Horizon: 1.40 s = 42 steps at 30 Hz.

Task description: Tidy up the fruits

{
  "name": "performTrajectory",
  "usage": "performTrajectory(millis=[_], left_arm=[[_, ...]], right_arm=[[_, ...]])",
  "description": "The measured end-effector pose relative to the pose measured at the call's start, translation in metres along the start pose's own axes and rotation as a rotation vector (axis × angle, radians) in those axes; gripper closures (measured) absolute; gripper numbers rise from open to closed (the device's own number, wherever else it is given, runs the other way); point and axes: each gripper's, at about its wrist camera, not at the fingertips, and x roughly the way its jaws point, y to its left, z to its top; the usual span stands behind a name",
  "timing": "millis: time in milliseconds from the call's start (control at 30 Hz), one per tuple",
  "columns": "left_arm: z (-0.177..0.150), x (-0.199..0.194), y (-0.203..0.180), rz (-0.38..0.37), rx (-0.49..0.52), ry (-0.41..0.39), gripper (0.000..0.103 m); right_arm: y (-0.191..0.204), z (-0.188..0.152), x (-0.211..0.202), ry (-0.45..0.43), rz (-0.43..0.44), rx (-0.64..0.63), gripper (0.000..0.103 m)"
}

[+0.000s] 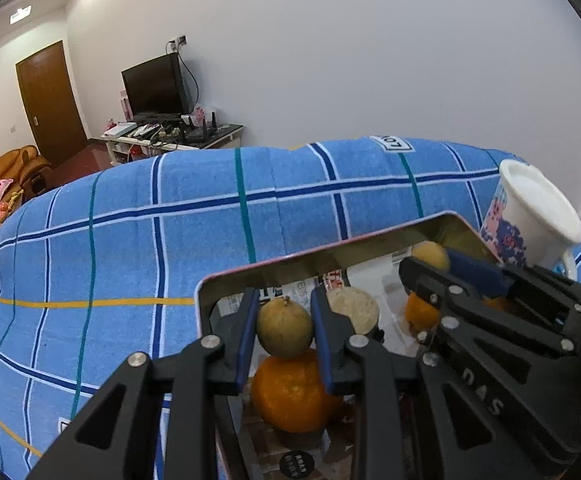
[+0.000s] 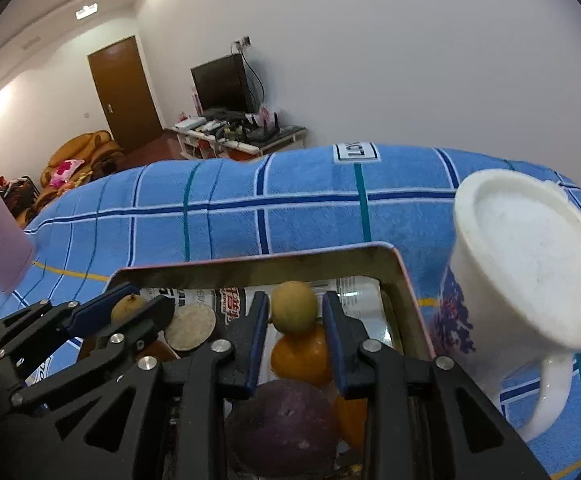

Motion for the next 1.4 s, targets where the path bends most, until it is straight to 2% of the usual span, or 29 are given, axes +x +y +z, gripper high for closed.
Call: performTrajectory(millis=[167, 267, 333, 433, 500, 600, 733, 767, 800, 867, 1033, 1133, 1233, 1400], left_arm=[[0.001, 0.001, -0.004, 0.009, 0.015, 0.001, 0.074], [0.002, 0.001, -0.004, 0.004, 0.011, 0.001, 0.074], [0.003, 0.001, -0.004, -0.004, 0.007, 0.005, 0.069], [0.003, -0.001, -0.009, -0.006, 0.036, 0.009, 0.050], [0.003, -0.004, -0.011, -0.009, 0.054, 0.007, 0.027], [0.003, -0.011, -0.017, -0.003, 0.083, -0.010, 0.003], [0.001, -0.017, -0.021, 0.011, 0.099, -0.036, 0.001], [0.000, -0.018, -0.021, 0.012, 0.100, -0.040, 0.001], [-0.001, -0.019, -0.021, 0.009, 0.099, -0.045, 0.001], [-0.005, -0.025, -0.020, 0.012, 0.086, -0.069, 0.000], [-0.011, -0.039, -0.017, 0.025, 0.054, -0.152, 0.000], [-0.015, -0.049, -0.018, 0.055, 0.057, -0.229, 0.000], [-0.022, -0.059, -0.019, 0.101, 0.050, -0.300, 0.000], [-0.032, -0.069, -0.004, 0.134, -0.008, -0.357, 0.000]], right_arm=[[0.001, -0.002, -0.002, 0.006, -0.003, -0.014, 0.068], [-0.003, -0.004, -0.009, 0.006, 0.036, 0.002, 0.068], [-0.006, -0.005, -0.016, -0.007, 0.055, 0.010, 0.068], [-0.008, -0.009, -0.030, -0.041, 0.007, 0.007, 0.068], [-0.012, -0.011, -0.039, -0.078, -0.018, 0.024, 0.068], [-0.020, -0.015, -0.050, -0.122, 0.011, 0.086, 0.068], [-0.019, -0.019, -0.060, -0.168, 0.016, 0.101, 0.063], [-0.018, -0.020, -0.061, -0.179, 0.010, 0.103, 0.053], [-0.018, -0.021, -0.062, -0.187, 0.006, 0.110, 0.038], [-0.020, -0.024, -0.065, -0.218, 0.006, 0.131, 0.029], [-0.020, -0.026, -0.072, -0.290, 0.007, 0.147, 0.029], [-0.019, -0.031, -0.077, -0.366, -0.005, 0.147, 0.029], [-0.010, -0.034, -0.082, -0.429, -0.058, 0.090, 0.029], [0.005, -0.039, -0.093, -0.497, -0.132, 0.033, 0.029]])
